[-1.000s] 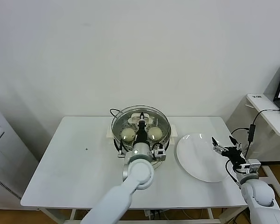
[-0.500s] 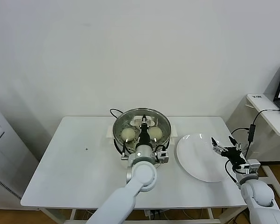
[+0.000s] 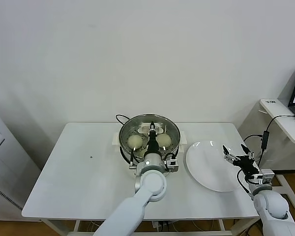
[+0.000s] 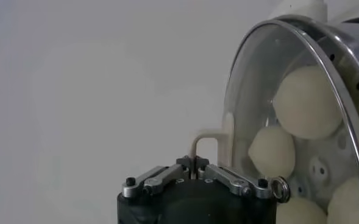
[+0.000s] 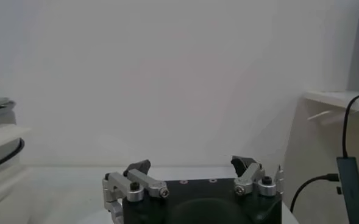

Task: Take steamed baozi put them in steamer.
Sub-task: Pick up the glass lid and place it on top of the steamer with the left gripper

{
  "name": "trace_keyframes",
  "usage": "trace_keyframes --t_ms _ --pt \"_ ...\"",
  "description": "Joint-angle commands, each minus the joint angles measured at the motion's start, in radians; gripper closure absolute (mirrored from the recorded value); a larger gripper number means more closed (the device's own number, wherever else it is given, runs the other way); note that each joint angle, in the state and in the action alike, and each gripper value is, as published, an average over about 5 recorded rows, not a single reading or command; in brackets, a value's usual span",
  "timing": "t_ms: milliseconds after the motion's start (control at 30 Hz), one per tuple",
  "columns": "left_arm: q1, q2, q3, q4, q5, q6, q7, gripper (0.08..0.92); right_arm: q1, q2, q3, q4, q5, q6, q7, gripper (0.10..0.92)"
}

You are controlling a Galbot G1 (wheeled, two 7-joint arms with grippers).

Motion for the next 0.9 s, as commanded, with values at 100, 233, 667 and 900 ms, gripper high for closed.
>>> trace_keyframes --t_ms 100,233,667,900 --pt "0.004 0.001 -0.004 0.022 -0.014 0.046 -0.021 0.898 0.000 0.001 0.001 0.004 -0.001 0.002 -0.001 0.203" --pt "0.007 0.004 -0.005 0.023 -0.026 0.048 -0.025 0.898 -0.001 0.004 0.001 0.006 -0.003 0.003 -0.002 0.203" --pt "0.057 0.156 -0.040 -0.283 -0.416 0.047 0.033 0.738 -0.020 -0.038 0.001 0.058 0.036 -0.037 -0.055 0.203" --pt "0.088 0.340 -0.218 -0.585 -1.181 -0.048 0.128 0.539 -0.019 -0.085 -0.007 0.071 0.069 -0.045 -0.050 0.203"
